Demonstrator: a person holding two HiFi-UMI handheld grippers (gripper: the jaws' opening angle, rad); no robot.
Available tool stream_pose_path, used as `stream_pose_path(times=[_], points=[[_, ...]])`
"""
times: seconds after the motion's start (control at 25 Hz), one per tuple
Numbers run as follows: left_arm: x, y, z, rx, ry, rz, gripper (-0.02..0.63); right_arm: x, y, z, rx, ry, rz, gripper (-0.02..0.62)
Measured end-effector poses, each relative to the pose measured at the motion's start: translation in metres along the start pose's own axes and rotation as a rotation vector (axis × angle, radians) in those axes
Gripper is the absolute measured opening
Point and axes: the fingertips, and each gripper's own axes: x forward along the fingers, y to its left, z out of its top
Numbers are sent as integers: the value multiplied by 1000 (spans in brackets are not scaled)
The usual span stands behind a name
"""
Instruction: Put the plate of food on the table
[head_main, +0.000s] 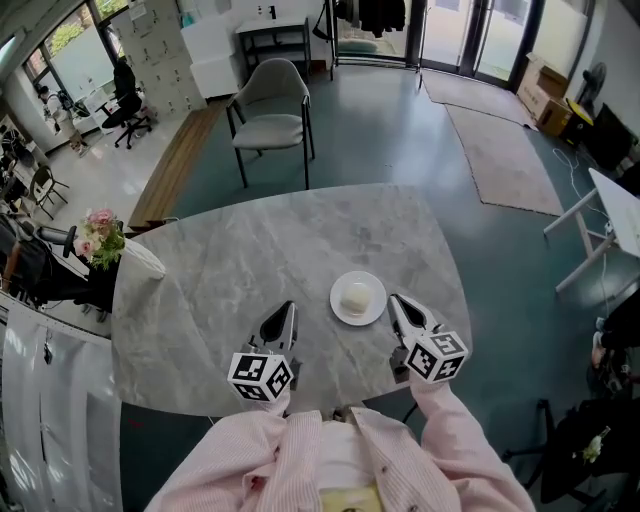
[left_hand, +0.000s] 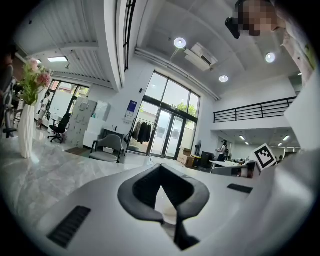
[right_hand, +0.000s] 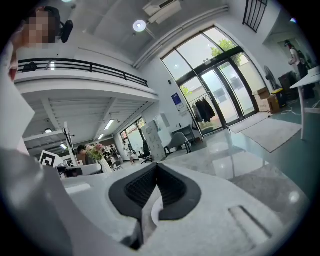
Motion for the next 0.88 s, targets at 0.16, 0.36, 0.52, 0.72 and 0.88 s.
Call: stream_pose_path(times=[0.16,0.36,0.52,0.72,0.88], points=[[-6,7,5,20,-26,44,-5,-4,2,9,-33,-32,-10,5],[-13,12,11,19,-46,67,-5,-7,5,17,-48,-58,-22,5],[-16,18,11,20,-43,92,-5,-10,3,21,-55,-75,-41,5],[-24,24,14,22,-54,108,-5,-14,0,24,-61,-90,-71,5],[-28,26,18,23,-54,121,-5,-18,-2,28,-63,-98,-84,5]])
